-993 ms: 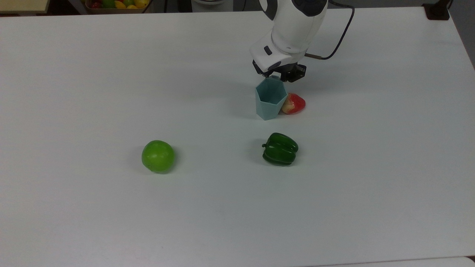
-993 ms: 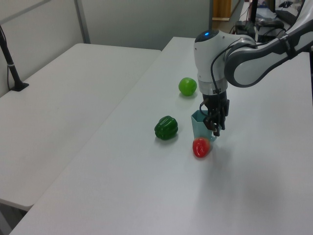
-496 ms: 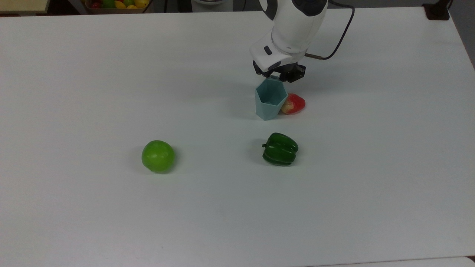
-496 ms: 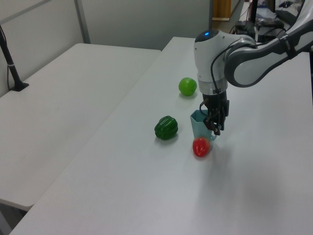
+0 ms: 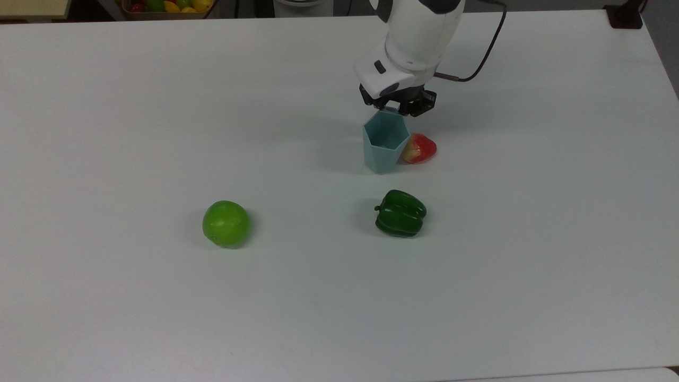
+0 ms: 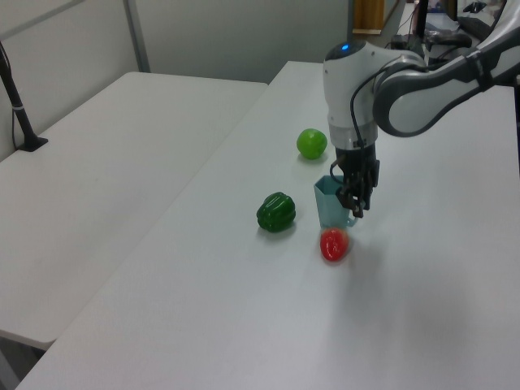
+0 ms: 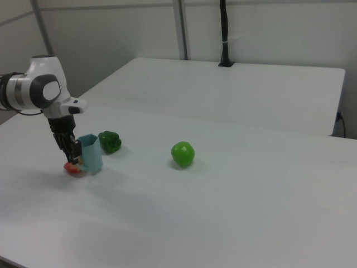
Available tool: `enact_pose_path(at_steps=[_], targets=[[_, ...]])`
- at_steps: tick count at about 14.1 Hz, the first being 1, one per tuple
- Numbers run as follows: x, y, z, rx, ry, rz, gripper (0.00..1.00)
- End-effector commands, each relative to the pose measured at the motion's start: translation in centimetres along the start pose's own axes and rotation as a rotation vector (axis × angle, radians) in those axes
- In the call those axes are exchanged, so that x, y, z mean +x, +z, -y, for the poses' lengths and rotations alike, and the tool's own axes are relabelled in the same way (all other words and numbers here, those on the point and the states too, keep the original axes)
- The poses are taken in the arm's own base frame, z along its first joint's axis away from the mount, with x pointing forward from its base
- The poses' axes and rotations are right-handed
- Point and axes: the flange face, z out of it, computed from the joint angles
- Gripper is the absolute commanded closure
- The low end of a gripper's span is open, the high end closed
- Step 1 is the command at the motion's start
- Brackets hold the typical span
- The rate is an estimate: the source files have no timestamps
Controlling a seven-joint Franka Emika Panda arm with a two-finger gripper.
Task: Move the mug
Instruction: 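Slide the gripped mug across the table away from the strawberry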
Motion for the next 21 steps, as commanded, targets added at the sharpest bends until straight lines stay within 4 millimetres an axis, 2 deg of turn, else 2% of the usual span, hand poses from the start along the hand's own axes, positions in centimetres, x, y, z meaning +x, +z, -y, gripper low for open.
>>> enact_pose_path(at_steps=[1, 3, 6, 7, 11, 13, 16, 20, 21], targets=[[0.1, -3.2, -2.5, 0.050, 0.038, -0.022, 0.95], [1.2, -4.3, -5.1, 0.053, 0.054, -0.028, 0.95], [3.9, -6.2, -13.3, 0.070, 0.089, -0.027, 0.95], [4.3, -6.6, -15.3, 0.074, 0.093, -0.025, 0.95], [6.5, -5.6, -23.4, 0.049, 0.105, -0.014, 0.95], [7.2, -5.1, -26.2, 0.049, 0.095, -0.011, 0.95], [7.8, -2.9, -27.6, 0.021, 0.062, 0.018, 0.95], [8.0, -1.3, -27.8, 0.004, 0.063, 0.045, 0.94], [8.0, 0.3, -27.4, -0.004, 0.057, 0.070, 0.94]])
